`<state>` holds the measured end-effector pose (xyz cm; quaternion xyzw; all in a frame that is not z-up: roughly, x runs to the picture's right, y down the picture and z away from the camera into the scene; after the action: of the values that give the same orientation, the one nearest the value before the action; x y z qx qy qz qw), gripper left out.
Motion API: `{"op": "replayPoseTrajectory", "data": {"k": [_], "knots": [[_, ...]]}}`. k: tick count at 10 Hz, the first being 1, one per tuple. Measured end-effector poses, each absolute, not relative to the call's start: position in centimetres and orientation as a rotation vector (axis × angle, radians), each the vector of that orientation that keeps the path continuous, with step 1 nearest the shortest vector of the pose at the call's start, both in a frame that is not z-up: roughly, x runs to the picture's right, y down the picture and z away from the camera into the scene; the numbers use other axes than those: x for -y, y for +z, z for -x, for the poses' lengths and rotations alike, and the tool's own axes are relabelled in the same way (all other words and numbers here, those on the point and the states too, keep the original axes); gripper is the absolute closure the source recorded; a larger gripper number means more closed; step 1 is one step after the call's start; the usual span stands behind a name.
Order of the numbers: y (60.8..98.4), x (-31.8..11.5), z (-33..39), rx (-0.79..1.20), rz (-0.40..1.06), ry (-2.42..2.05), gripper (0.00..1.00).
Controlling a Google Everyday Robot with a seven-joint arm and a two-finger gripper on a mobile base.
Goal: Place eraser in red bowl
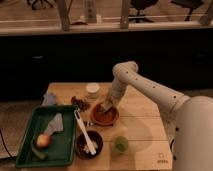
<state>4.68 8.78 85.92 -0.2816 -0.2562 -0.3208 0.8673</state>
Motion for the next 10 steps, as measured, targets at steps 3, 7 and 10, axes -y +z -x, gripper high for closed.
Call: {"op": "replayPoseTrajectory", "data": {"k": [3, 7, 10], "knots": [[85.99, -8.84, -4.75, 0.538, 0.598, -0.676, 0.20], [86.17, -8.83, -4.83, 0.535, 0.605, -0.678, 0.20], [86.25, -8.72, -4.87, 0.535, 0.607, -0.682, 0.20]]}}
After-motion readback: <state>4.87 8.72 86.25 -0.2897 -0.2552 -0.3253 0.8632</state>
